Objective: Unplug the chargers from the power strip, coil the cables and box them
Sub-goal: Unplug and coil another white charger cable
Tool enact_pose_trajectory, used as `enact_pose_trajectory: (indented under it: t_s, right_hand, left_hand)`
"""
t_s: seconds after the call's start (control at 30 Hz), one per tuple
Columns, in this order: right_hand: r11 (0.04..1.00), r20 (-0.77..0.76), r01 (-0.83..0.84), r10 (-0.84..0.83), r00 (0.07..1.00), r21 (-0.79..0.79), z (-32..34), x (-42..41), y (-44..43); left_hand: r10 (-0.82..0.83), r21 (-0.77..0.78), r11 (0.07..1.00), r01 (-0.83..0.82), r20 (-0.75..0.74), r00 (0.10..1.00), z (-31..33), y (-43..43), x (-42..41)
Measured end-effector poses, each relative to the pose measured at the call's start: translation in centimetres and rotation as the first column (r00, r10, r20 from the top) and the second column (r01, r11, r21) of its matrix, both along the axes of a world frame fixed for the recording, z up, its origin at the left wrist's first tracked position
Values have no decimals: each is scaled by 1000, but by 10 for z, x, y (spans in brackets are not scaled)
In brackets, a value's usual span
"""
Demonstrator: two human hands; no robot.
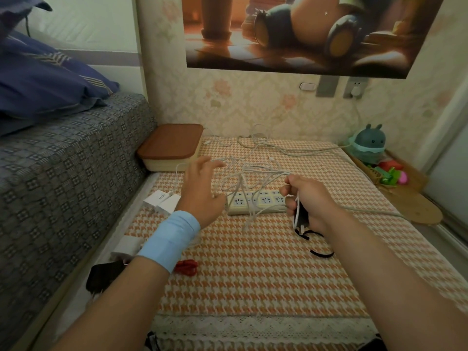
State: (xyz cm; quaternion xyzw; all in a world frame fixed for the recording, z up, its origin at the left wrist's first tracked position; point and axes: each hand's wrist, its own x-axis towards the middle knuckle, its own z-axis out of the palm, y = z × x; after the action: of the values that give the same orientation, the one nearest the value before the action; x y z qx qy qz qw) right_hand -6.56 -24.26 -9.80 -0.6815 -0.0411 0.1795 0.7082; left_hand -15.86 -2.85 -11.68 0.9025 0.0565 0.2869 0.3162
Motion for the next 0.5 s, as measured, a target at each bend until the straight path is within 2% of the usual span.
enact_pose_trajectory:
  t_s: [0.07,0.1,0.13,0.2,0.3,0.37,0.5]
  right_hand:
    - [1000,-17,-11,12,1000,29,1,-1,2]
    - [999,-34,-16,18,999,49,2,-2,2]
    - [997,-59,-24,28,998,78,3,-2,3]
    - [985,-121,-45,66,990,168,4,0,1]
    - [954,-186,-70,129,974,292,4,1,-3]
    - [937,-211,-82,161,964,341,5,-1,-2]
    - [886,-252,-76,212,944,457,7,-1,-2]
  left_hand:
    - [-74,278,961,10,219,973,8,-17,-2]
    - [-144,390,920,29,269,952,11,-26,-2]
    - [-219,471,879,71,266,939,11,-34,1]
    - [-287,548,823,153,168,943,7,-44,9]
    - [-154,531,824,198,-126,980,-9,-51,13]
    - [-113,471,851,233,-268,957,-16,-55,11]
    - [-112,318,927,200,-274,955,-14,-69,13]
